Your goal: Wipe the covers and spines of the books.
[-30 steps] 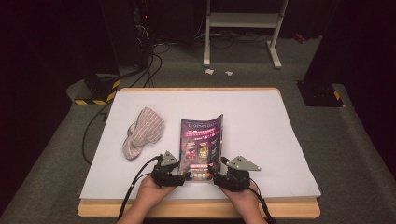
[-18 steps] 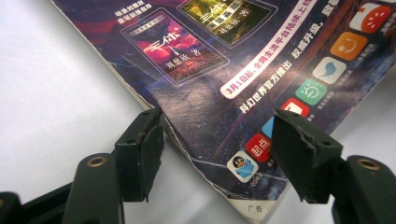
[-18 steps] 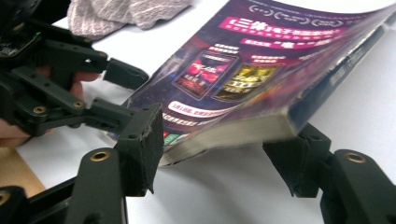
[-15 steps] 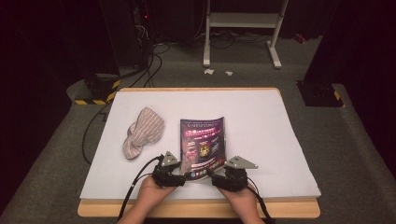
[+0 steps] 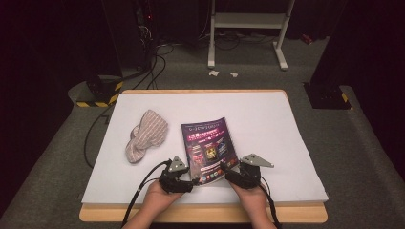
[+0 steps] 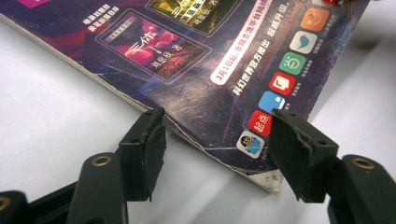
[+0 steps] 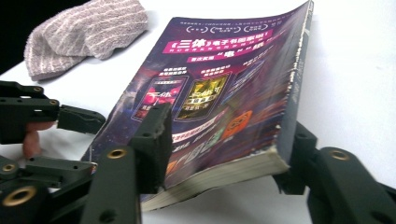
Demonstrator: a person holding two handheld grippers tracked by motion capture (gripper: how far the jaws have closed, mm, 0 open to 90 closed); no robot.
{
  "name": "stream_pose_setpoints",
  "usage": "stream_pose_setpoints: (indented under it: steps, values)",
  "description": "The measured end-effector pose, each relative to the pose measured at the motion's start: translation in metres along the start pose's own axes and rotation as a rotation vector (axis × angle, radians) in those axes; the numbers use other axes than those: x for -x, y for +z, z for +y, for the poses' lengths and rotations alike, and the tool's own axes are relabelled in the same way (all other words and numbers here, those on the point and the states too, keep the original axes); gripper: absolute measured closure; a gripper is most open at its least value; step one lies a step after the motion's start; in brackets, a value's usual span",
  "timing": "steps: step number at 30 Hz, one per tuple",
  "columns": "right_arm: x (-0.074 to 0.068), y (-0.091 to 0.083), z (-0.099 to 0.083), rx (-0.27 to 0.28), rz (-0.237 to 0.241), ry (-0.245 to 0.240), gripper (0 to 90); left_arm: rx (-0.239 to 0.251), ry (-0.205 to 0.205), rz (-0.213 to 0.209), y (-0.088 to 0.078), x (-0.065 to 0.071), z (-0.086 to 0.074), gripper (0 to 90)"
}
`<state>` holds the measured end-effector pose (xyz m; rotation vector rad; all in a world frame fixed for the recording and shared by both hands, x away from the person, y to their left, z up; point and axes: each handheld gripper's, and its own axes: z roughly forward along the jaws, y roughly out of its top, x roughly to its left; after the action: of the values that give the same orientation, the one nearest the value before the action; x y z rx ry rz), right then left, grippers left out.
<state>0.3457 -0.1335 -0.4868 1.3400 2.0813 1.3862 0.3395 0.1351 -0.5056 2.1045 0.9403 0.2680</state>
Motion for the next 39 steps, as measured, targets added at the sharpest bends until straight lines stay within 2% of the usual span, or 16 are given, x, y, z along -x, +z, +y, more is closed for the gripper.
stream_pose_setpoints:
  steps: [4,6,8,9,11,13,16,18,24,28,30,34,39]
  values:
    - [0.001,0.001,0.001,0.0,-0.017,-0.003,55.2,0.002,0.015,0.004,-0.001,-0.001,0.0,37.6]
    - [0.002,0.001,0.001,-0.001,-0.029,-0.004,57.6,0.014,0.024,0.005,-0.005,-0.001,0.0,40.9]
    - [0.004,0.001,0.002,-0.009,-0.035,-0.003,59.1,0.027,0.0,0.0,-0.013,-0.006,0.0,39.1]
    - [0.005,0.001,0.002,-0.009,-0.032,0.005,60.0,0.031,-0.006,0.009,-0.018,-0.01,-0.001,38.2]
    - [0.009,0.002,0.002,-0.005,-0.03,0.027,62.4,0.048,-0.012,0.059,-0.032,-0.018,-0.005,37.0]
    - [0.012,0.002,0.002,0.001,-0.038,0.039,66.0,0.075,-0.04,0.089,-0.046,-0.027,-0.013,37.1]
    - [0.017,0.004,0.002,0.016,-0.047,0.05,70.4,0.115,-0.12,0.084,-0.062,-0.041,-0.024,37.8]
    - [0.018,0.004,0.002,0.023,-0.053,0.053,73.2,0.123,-0.13,0.097,-0.066,-0.045,-0.026,37.8]
    - [0.021,0.002,0.006,0.062,-0.057,0.056,80.7,0.138,-0.138,0.136,-0.068,-0.056,-0.032,38.0]
    - [0.024,0.002,0.008,0.075,-0.041,0.063,83.8,0.137,-0.142,0.148,-0.067,-0.058,-0.035,37.9]
    - [0.025,0.001,0.009,0.083,-0.035,0.072,84.2,0.135,-0.136,0.146,-0.066,-0.057,-0.034,37.9]
    - [0.023,-0.003,0.01,0.098,-0.032,0.058,84.4,0.145,-0.115,0.131,-0.067,-0.053,-0.035,38.1]
    - [0.021,-0.009,0.014,0.124,-0.025,0.042,84.5,0.153,-0.119,0.135,-0.067,-0.053,-0.035,38.2]
